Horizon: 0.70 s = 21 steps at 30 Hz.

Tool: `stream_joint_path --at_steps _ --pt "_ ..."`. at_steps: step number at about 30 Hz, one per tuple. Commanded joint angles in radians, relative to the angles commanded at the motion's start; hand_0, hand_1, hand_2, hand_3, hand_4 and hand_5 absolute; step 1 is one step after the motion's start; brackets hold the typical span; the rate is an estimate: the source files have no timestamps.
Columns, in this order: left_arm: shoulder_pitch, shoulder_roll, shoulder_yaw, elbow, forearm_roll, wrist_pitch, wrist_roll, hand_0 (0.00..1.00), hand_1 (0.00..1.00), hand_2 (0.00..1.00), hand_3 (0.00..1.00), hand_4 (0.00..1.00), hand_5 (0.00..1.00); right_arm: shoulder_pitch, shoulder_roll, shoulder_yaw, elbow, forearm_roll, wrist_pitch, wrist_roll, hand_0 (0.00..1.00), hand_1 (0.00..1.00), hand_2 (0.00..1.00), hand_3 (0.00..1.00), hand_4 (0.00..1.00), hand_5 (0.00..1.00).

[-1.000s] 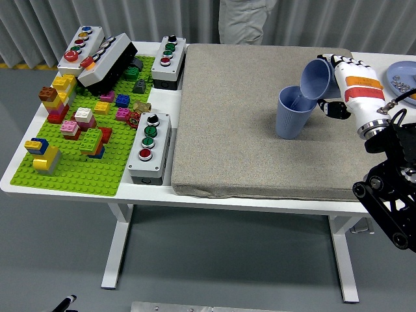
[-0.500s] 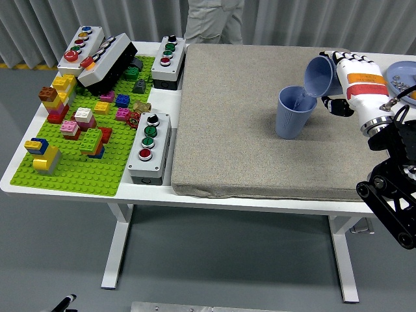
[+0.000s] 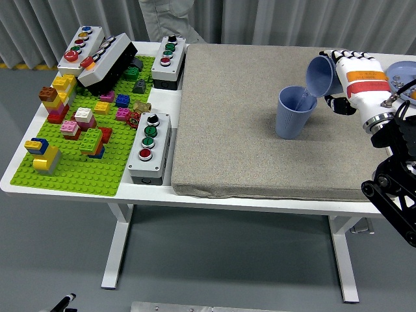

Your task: Pick cup pour cup place

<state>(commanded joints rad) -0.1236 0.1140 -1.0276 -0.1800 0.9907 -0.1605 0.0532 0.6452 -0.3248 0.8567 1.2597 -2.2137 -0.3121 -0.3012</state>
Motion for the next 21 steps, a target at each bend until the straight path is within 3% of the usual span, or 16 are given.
stream_joint_path --at_steps 21 --pt "0.000 0.001 -0.001 0.000 0.000 0.000 0.002 0.870 0.834 0.899 0.796 0.648 0.998 0.034 -0.037 -0.044 0.014 -0.021 0.032 -0.042 0.836 0.696 0.603 0.656 0.757 0.085"
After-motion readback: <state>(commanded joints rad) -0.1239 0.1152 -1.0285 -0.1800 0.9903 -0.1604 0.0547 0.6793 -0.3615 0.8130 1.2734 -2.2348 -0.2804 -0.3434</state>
